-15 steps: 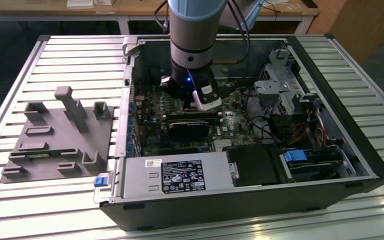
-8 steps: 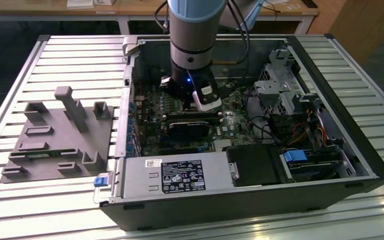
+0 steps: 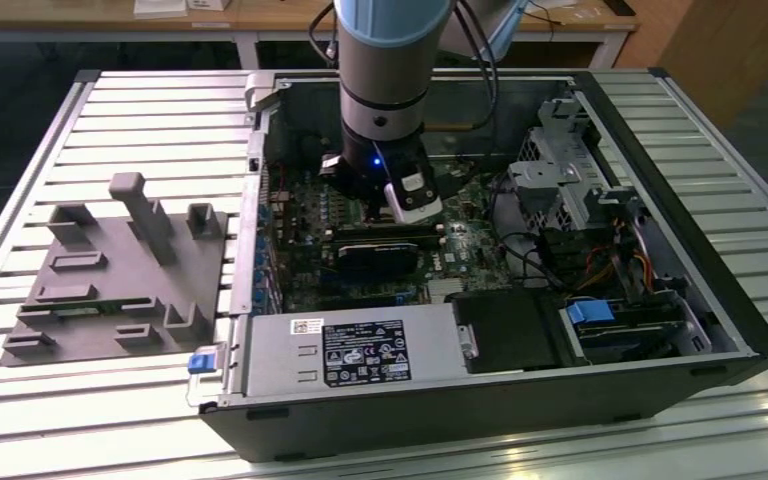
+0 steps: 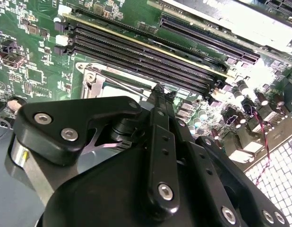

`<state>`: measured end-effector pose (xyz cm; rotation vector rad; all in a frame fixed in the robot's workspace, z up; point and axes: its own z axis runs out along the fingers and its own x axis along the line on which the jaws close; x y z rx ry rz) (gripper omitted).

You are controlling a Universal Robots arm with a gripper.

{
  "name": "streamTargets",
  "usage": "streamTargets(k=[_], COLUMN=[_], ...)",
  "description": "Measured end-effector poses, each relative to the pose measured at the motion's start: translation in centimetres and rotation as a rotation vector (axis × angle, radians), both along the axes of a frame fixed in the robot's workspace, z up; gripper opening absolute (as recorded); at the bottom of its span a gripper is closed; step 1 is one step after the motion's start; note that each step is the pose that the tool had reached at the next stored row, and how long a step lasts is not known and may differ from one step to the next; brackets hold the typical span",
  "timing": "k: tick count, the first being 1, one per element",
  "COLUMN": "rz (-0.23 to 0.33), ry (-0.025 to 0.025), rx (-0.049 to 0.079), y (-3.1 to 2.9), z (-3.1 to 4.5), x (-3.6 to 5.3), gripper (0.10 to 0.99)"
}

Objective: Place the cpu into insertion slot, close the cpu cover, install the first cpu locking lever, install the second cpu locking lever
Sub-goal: 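Install the second cpu locking lever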

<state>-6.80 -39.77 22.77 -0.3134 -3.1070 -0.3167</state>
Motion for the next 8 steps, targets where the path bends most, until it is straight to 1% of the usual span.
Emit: streamTargets(k=[8], rz=[0.000], ry=[0.0000], rx=[0.000], y=[0.00], z=[-0.25], x=[-0.03], gripper=[0.102])
